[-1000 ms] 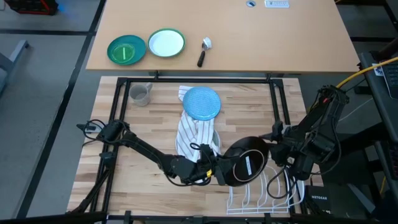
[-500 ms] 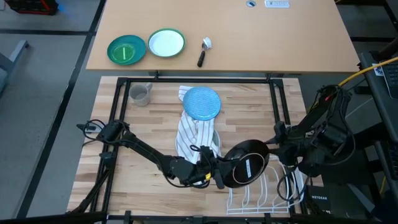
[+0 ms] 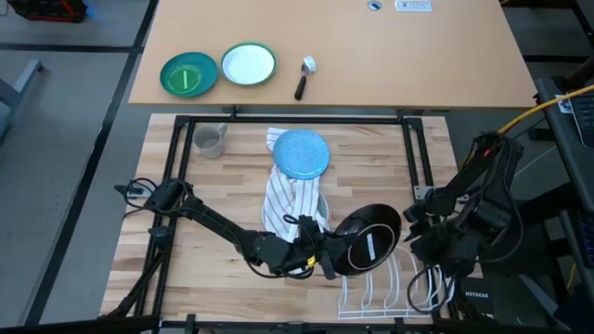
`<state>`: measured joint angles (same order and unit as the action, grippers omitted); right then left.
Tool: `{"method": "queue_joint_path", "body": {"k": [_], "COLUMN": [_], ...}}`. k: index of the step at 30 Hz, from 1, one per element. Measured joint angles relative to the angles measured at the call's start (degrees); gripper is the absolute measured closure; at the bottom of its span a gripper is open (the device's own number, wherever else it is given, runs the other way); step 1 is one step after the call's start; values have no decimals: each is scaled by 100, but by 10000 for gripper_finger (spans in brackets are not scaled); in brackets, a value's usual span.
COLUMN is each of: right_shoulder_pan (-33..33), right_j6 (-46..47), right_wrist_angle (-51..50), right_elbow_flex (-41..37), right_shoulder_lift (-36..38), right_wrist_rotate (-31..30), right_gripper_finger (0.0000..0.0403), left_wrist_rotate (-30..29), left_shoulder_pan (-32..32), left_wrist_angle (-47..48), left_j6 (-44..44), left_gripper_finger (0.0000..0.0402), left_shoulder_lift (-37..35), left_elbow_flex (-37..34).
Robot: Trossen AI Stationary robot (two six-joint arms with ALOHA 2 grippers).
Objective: Sort dishes
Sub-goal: Put the red plate into the dish rack
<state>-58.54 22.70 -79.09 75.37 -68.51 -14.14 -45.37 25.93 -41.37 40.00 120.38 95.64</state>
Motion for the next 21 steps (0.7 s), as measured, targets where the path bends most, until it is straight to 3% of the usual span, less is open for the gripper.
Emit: {"method": "queue_joint_path", "body": {"k": [21], "right_shoulder_pan": [4], "right_j6": [-70], "right_wrist_angle": [308], "right_elbow_flex": [24], "right_shoulder_lift": [-842], "right_wrist_rotate": [50], "right_gripper_finger": [253], "left_wrist_rotate": [21], "left_shoulder_pan": [-76], "left_wrist_angle": [-124], "left_j6": [-352], "left_gripper_finger": [382], "left_shoulder_lift": [-2], "left_elbow_flex": [-13]}}
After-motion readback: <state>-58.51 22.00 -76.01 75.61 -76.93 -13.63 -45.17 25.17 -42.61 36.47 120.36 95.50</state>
